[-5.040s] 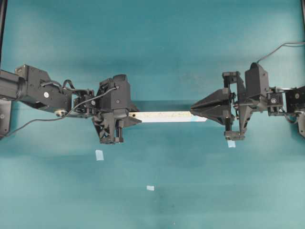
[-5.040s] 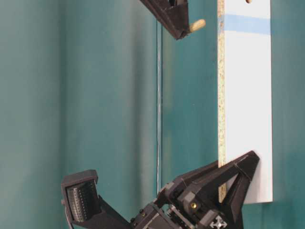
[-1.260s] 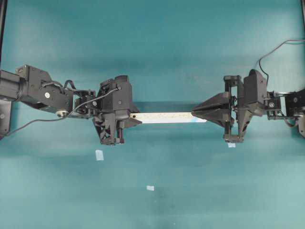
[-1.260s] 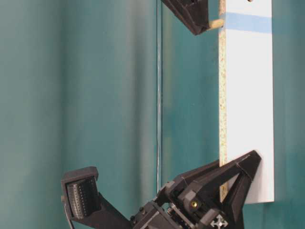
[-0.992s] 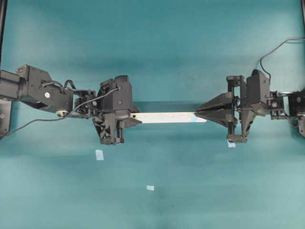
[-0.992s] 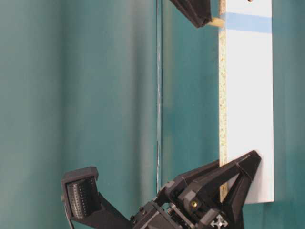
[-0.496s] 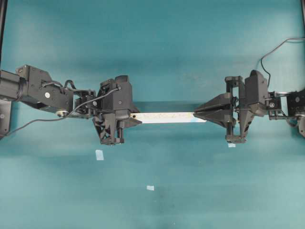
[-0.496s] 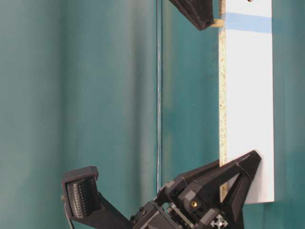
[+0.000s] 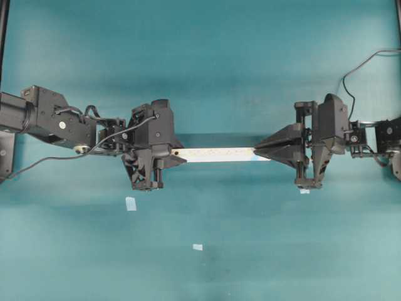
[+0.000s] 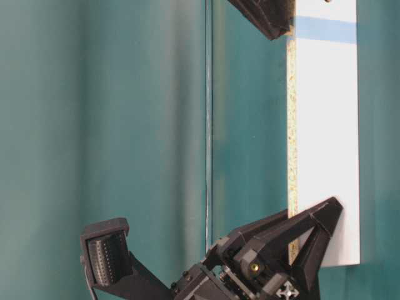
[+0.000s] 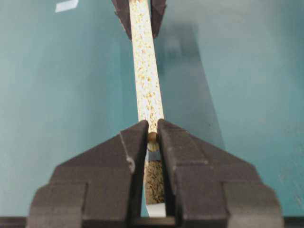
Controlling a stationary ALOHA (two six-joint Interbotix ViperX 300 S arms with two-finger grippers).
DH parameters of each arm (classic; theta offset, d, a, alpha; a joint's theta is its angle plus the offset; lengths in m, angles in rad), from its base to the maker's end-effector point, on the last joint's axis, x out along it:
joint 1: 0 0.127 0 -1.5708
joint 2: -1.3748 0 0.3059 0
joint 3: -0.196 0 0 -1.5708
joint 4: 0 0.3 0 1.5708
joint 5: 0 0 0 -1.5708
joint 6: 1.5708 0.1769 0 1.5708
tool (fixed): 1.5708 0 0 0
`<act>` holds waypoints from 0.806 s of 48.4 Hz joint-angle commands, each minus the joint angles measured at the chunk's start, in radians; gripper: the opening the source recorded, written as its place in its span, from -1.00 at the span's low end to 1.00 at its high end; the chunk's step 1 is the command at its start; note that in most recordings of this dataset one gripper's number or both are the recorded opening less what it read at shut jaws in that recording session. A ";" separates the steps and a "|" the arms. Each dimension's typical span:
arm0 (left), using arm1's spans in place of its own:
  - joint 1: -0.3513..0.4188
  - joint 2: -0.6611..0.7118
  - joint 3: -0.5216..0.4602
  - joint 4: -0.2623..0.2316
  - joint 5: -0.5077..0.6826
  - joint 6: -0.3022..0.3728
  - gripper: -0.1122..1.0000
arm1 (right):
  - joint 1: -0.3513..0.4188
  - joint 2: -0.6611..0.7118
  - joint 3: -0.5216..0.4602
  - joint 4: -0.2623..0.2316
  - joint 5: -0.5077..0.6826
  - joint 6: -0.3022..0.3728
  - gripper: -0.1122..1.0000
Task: Insert the rod into the hole on the wooden board.
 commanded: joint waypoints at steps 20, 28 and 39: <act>-0.006 -0.015 -0.012 0.000 -0.003 -0.009 -0.21 | 0.003 -0.014 -0.020 -0.003 0.137 0.006 -0.60; -0.006 -0.015 -0.012 0.000 -0.003 -0.009 -0.21 | 0.002 -0.014 -0.026 -0.003 0.138 0.012 -0.60; -0.006 -0.017 -0.014 0.000 -0.003 -0.009 -0.21 | 0.003 -0.020 -0.037 -0.003 0.140 0.015 -0.60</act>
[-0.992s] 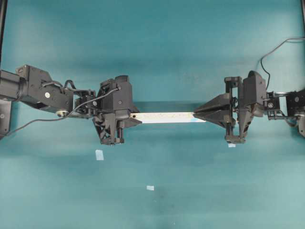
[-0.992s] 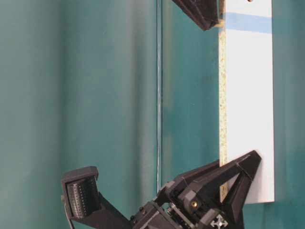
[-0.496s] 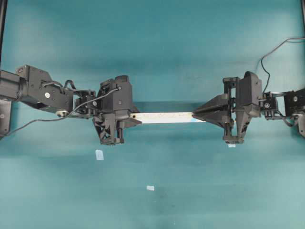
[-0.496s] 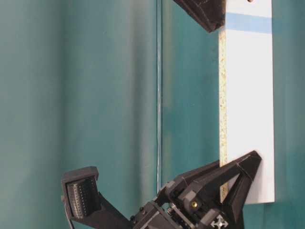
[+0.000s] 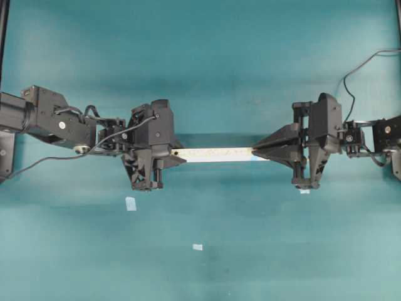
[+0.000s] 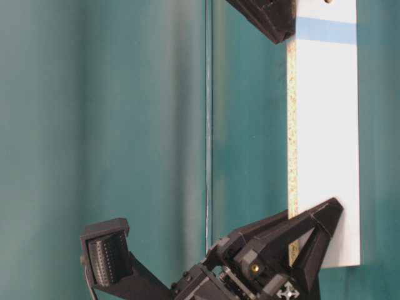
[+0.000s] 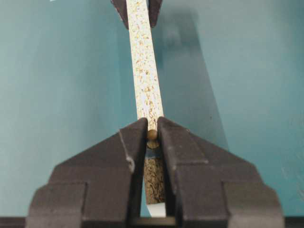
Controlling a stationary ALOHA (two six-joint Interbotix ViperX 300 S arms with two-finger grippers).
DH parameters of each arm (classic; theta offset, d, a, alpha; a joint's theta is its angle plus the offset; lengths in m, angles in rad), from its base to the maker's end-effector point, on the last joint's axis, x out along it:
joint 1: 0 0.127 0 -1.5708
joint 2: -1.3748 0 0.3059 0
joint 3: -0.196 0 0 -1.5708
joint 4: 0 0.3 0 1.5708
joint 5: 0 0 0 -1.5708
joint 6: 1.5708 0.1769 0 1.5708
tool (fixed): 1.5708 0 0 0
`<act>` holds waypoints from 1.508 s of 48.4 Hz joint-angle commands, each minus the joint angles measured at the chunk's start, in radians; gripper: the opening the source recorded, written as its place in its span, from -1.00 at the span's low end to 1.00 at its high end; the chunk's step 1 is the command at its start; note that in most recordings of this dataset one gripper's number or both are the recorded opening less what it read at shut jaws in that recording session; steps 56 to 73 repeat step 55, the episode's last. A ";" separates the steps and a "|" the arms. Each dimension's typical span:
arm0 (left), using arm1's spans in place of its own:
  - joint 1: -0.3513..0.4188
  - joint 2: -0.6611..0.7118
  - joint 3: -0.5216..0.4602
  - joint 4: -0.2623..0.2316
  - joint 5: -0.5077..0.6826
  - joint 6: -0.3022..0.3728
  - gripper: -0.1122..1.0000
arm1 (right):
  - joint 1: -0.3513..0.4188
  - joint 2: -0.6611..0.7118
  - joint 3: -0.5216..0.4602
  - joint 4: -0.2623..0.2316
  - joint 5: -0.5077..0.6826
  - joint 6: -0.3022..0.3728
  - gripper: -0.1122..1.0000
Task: Insert the rod into the hole on the wooden board.
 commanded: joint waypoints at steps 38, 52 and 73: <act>-0.008 -0.015 -0.011 0.000 -0.003 -0.006 -0.21 | 0.003 -0.140 -0.038 -0.003 0.146 -0.014 0.28; -0.009 -0.015 -0.014 0.000 0.005 -0.006 0.03 | 0.003 -0.146 -0.046 -0.003 0.156 -0.014 0.28; -0.009 -0.017 -0.017 0.002 0.014 -0.006 0.36 | 0.002 -0.146 -0.049 -0.005 0.156 -0.014 0.28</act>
